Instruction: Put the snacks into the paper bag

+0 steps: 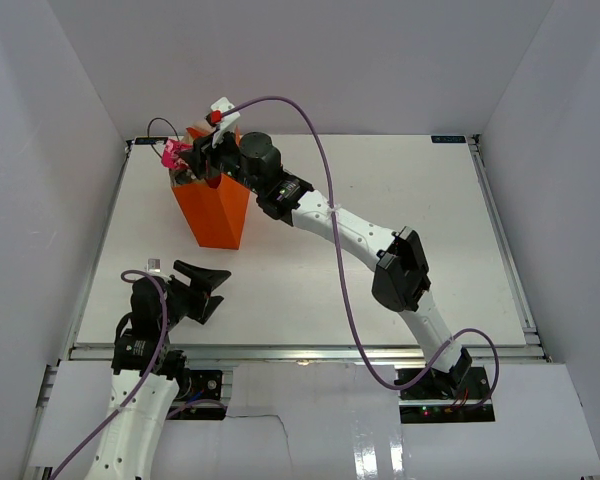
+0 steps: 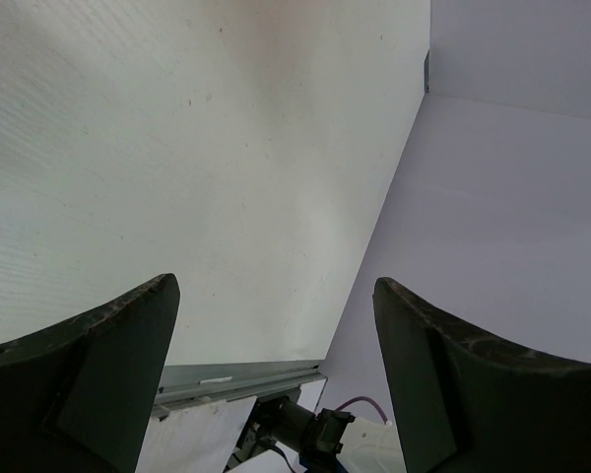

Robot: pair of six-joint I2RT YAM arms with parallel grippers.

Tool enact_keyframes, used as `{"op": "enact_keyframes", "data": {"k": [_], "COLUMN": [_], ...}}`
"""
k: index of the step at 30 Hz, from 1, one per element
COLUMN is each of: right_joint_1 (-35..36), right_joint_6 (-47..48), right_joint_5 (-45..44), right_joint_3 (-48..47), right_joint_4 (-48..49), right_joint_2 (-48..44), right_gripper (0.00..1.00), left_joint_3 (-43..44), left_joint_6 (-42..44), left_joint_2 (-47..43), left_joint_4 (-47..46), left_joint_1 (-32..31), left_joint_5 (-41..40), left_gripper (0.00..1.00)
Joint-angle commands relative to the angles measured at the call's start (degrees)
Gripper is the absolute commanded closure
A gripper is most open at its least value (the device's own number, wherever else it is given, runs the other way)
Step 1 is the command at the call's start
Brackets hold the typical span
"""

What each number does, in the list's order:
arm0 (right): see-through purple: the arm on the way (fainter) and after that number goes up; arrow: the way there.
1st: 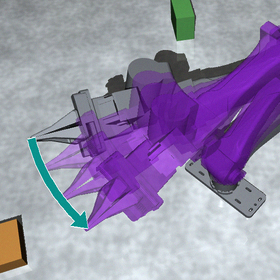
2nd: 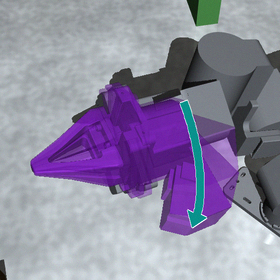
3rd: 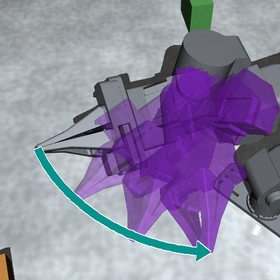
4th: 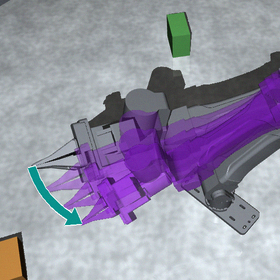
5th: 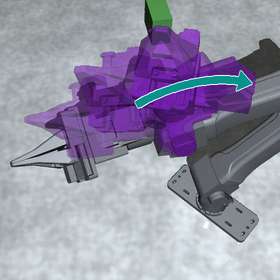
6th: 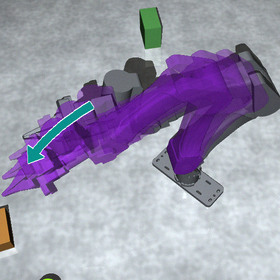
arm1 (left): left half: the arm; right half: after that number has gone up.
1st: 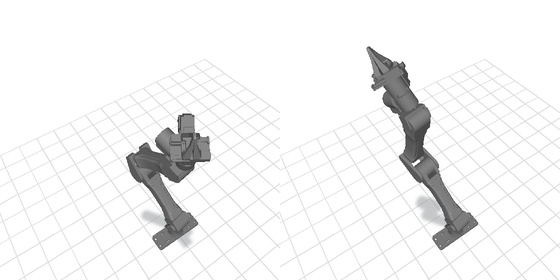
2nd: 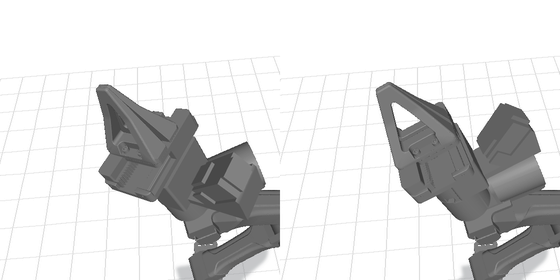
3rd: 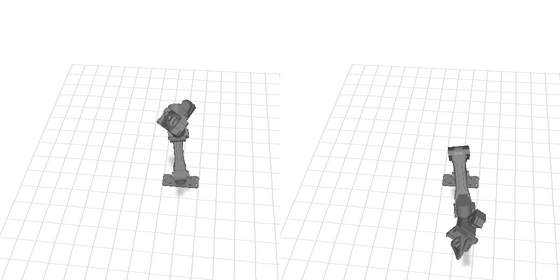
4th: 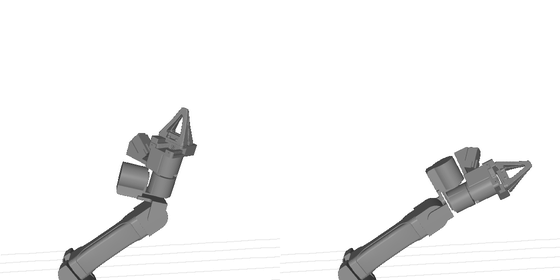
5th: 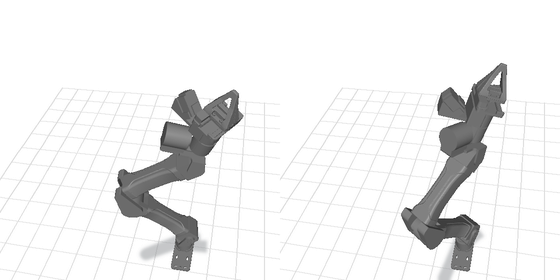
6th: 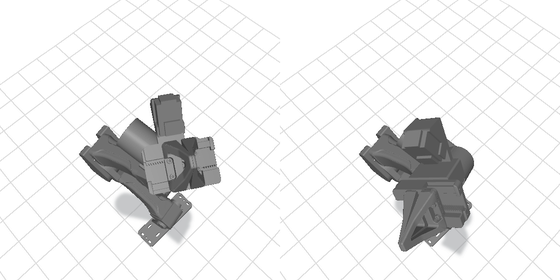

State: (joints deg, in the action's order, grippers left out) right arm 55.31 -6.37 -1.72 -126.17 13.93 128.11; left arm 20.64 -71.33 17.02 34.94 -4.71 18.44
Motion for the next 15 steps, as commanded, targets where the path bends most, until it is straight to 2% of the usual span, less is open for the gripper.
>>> {"op": "enact_keyframes", "data": {"k": [1, 7, 12, 15], "right_joint_1": [0.3, 0.4, 0.3, -0.4], "right_joint_6": [0.0, -0.7, 0.3, 4.7], "right_joint_5": [-0.3, 1.1, 10.1, 16.1], "right_joint_3": [-1.1, -1.0, -1.0, 0.0], "right_joint_4": [4.3, 4.7, 4.1, -3.9], "right_joint_2": [0.1, -1.4, -5.0, -10.3], "right_gripper": [0.48, 0.46, 0.45, 0.38], "left_joint_3": [2.3, 3.0, 3.9, 6.3], "left_joint_6": [0.8, 1.1, 2.9, 7.6], "left_joint_2": [0.1, 0.2, 0.6, 1.7], "left_joint_4": [0.4, 0.7, 0.8, 0.9], "left_joint_1": [0.1, 0.1, 0.1, 0.1], "left_joint_5": [0.0, 0.0, 0.0, 0.1], "left_gripper": [0.1, 0.1, 0.1, 0.08]}}
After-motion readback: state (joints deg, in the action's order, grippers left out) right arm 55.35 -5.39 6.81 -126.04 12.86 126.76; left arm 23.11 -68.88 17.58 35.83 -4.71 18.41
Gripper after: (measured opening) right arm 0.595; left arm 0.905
